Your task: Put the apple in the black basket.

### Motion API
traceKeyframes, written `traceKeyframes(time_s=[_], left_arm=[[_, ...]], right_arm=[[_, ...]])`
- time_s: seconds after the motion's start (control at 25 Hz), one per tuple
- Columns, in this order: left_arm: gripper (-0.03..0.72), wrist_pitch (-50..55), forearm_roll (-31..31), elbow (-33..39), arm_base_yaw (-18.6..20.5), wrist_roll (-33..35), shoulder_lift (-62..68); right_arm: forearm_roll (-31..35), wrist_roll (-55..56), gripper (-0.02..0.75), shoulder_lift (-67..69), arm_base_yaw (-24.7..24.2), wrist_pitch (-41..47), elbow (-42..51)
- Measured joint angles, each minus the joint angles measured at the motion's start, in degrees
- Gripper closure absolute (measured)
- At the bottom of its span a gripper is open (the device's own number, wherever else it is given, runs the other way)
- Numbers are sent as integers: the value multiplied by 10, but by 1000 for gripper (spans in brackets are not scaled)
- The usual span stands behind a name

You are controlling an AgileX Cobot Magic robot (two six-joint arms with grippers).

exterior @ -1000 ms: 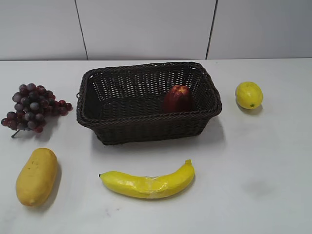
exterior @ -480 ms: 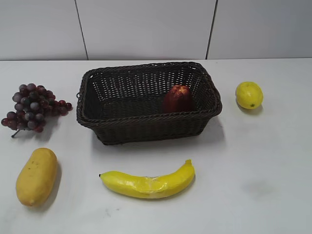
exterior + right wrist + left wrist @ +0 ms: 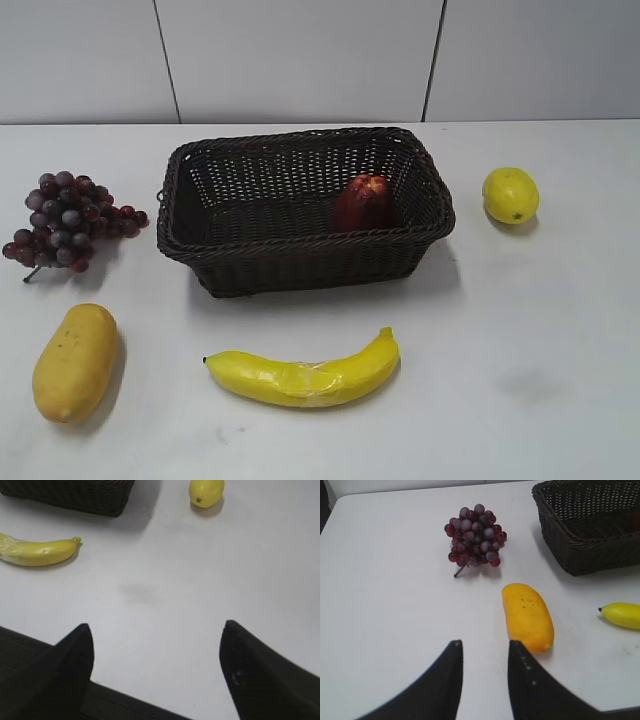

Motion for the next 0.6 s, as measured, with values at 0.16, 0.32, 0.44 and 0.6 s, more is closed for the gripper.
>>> traceKeyframes(time_s=[0.16, 0.32, 0.44, 0.6], left_arm=[[453, 0, 0, 0, 0, 0, 0], [453, 0, 0, 0, 0, 0, 0], [453, 0, 0, 0, 0, 0, 0], [453, 0, -1, 0, 0, 0, 0]], right_arm=[[1, 0, 146, -3, -21, -1, 0], [1, 0, 147, -39, -82, -1, 0], [1, 0, 147, -80, -132, -1, 0], [1, 0, 147, -95, -180, -1, 0]])
